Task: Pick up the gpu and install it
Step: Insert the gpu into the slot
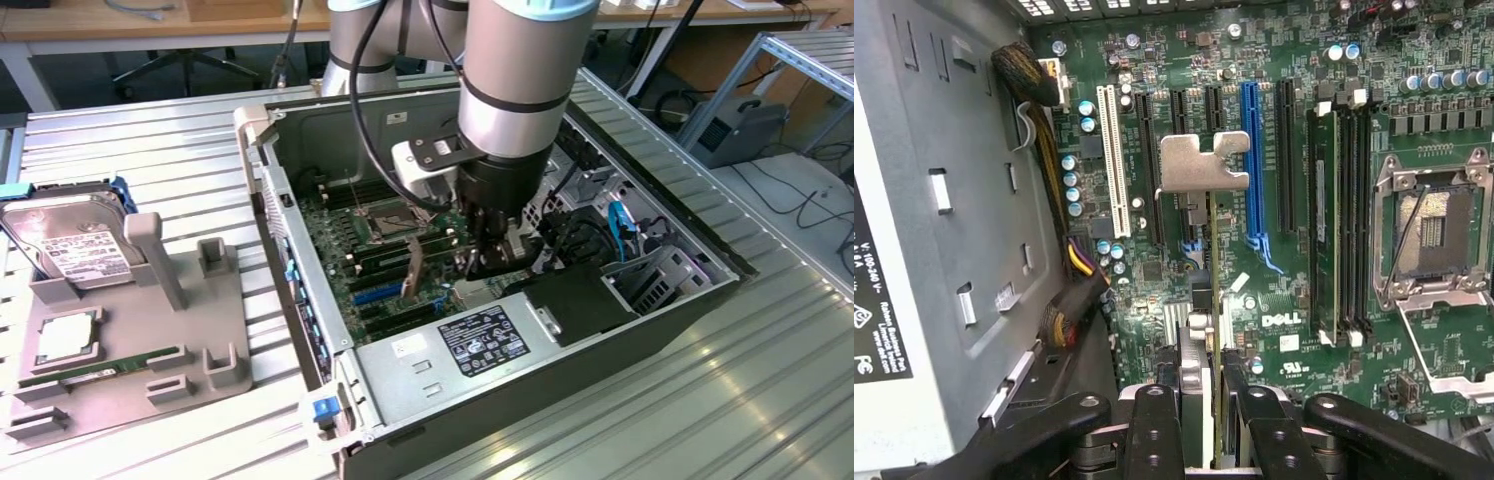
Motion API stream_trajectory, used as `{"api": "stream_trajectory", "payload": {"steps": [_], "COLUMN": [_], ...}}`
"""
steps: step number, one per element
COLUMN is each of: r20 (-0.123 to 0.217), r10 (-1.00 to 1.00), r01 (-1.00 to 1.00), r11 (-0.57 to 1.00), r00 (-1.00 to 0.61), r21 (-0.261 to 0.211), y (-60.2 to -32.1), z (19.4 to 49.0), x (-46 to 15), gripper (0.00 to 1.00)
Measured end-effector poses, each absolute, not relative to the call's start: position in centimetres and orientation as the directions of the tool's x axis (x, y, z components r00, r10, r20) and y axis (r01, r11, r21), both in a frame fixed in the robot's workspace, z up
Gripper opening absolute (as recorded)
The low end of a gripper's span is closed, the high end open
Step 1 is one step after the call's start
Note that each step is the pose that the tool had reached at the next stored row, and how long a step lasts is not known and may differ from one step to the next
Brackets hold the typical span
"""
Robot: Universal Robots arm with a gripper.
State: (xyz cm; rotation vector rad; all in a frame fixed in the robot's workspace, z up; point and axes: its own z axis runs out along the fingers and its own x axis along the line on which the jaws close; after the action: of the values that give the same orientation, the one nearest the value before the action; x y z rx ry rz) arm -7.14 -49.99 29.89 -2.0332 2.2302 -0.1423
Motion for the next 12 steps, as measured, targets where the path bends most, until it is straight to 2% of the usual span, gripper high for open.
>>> {"api": "stream_trajectory", "payload": {"steps": [12], "r20": [-0.025], "r10": [-0.996], "r01": [-0.984], "r11": [0.093], "r00": [-0.09], "r21": [-0.15], "y": [-49.99], "z": [29.32], "x": [-7.22], "gripper": [0.27]}}
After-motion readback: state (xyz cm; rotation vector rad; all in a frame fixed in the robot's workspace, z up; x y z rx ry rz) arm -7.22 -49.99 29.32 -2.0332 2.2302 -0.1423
